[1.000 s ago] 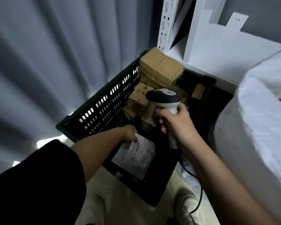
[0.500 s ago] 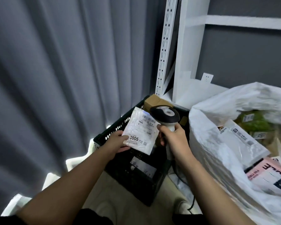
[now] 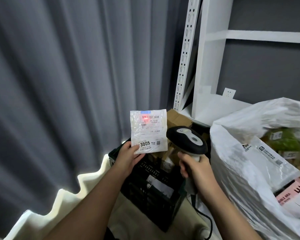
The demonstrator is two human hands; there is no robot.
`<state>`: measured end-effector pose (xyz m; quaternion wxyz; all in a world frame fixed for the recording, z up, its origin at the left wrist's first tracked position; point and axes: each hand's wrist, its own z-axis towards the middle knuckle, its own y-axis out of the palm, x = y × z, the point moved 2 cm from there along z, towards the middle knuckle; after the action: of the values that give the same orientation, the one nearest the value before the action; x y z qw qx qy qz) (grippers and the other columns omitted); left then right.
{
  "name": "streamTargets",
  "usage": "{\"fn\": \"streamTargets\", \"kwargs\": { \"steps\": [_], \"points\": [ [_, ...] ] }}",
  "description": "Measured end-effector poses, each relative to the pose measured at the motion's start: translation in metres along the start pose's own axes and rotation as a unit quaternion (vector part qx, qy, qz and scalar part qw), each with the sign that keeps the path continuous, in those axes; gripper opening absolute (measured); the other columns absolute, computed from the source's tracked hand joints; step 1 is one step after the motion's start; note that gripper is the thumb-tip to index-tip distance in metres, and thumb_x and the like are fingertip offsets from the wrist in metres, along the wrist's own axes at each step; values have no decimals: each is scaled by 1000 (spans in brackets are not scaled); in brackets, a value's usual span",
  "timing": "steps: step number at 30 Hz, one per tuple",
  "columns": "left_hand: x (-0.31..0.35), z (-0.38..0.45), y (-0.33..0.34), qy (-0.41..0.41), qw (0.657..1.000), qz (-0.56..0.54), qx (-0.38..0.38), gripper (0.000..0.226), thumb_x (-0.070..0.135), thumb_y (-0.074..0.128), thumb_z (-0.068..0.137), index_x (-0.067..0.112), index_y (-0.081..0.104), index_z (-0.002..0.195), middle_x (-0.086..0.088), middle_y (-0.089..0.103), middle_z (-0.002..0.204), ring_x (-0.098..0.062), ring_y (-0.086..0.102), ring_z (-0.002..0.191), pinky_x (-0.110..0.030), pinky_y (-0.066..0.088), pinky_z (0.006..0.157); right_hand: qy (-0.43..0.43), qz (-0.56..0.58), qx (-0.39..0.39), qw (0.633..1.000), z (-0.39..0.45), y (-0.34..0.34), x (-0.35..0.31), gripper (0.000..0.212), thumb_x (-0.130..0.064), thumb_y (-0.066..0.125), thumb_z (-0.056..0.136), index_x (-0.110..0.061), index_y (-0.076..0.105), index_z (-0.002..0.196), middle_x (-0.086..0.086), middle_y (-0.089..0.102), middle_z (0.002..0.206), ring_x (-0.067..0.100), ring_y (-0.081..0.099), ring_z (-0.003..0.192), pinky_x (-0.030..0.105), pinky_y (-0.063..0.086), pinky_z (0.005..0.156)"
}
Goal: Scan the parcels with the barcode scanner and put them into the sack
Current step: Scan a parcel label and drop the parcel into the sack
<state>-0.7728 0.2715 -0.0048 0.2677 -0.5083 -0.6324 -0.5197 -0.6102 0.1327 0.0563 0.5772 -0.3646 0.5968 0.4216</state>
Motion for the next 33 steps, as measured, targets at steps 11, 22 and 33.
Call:
{"fn": "streamTargets", "kwargs": {
  "steps": [11, 22, 33],
  "points": [
    [-5, 12, 0, 3, 999, -35, 20, 12, 1, 46, 98, 9, 54, 100, -10, 66, 103, -23, 65, 94, -32, 51, 79, 7, 7, 1, 1000, -4, 14, -1, 34, -3, 61, 89, -8, 46, 59, 5, 44, 47, 15, 36, 39, 28, 33, 48],
    [-8, 11, 2, 9, 999, -32, 23, 13, 0, 46, 97, 6, 52, 107, -11, 66, 102, -23, 65, 93, -34, 51, 83, 11, 3, 1, 1000, -14, 20, -3, 24, -3, 60, 89, -4, 46, 70, 5, 43, 47, 12, 36, 37, 20, 33, 42],
    [-9, 9, 3, 2, 999, -31, 26, 13, 1, 46, 97, 7, 51, 107, -11, 66, 102, -23, 65, 93, -35, 50, 85, 15, 9, 14, 1000, -14, 21, -3, 23, -2, 60, 87, -5, 46, 68, 6, 43, 50, 13, 36, 40, 22, 33, 43]
  ]
}}
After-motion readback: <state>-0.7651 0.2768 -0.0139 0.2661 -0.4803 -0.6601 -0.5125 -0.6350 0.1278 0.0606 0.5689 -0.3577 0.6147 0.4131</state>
